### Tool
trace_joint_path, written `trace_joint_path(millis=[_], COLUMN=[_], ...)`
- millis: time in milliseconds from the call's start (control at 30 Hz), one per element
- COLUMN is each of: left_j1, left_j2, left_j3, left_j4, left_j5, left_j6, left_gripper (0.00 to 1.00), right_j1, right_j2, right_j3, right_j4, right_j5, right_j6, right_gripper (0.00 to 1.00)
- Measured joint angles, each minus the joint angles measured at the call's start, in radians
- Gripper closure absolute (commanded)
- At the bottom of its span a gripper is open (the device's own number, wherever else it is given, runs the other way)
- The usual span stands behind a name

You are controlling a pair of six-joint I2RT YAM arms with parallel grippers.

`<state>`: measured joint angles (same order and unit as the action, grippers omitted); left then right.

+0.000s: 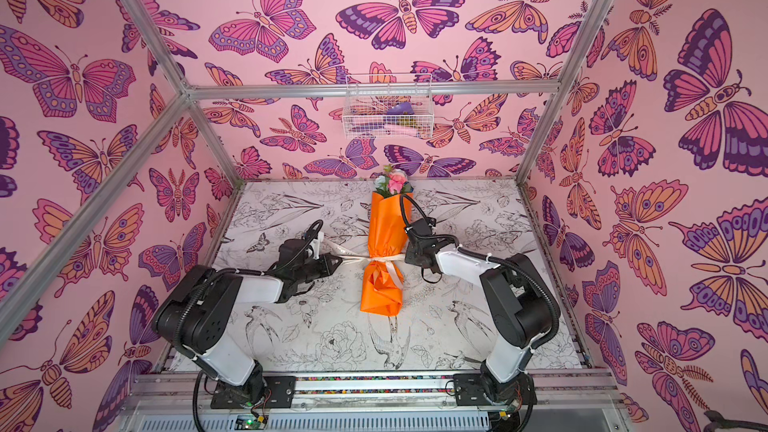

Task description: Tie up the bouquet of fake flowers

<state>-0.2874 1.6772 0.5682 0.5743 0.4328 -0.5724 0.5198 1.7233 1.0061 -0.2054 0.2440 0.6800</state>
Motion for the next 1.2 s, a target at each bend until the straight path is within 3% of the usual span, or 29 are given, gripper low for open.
trace_joint_path(millis=[467,667,867,1000,1200], left_j1=[0.011,0.019,-0.003,-0.055,-0.170], left_j2=[-0.001,-0.001,-0.067,-0.175,-0.332], left_j3=[0.000,0.011,0.028,0.056,0.111], left_j4=[-0.036,-0.053,-0.091,-0.175,-0.330], left_j5=[0.001,0.032,0.000,-0.105,-0.359], left_j6=[-0.016,-0.006,0.052,0.098,0.198], left_gripper=[1.00,0.99,0.50,0.39,0.35], right_j1=[0.000,-0.011,-0.037,-0.042,-0.042], right_j2=[0.082,0.082,0.060,0.016,-0.050], right_j3=[0.048,0.049,0.016,-0.020,-0.055], right_j4=[-0.019,-0.018,0.010,0.068,0.157], right_j5=[0.023,-0.018,-0.118,-0.213,-0.302], right_j6=[-0.036,-0.064,-0.047,-0.003,0.051], right_gripper=[1.00,1.00,1.00,1.00,1.00])
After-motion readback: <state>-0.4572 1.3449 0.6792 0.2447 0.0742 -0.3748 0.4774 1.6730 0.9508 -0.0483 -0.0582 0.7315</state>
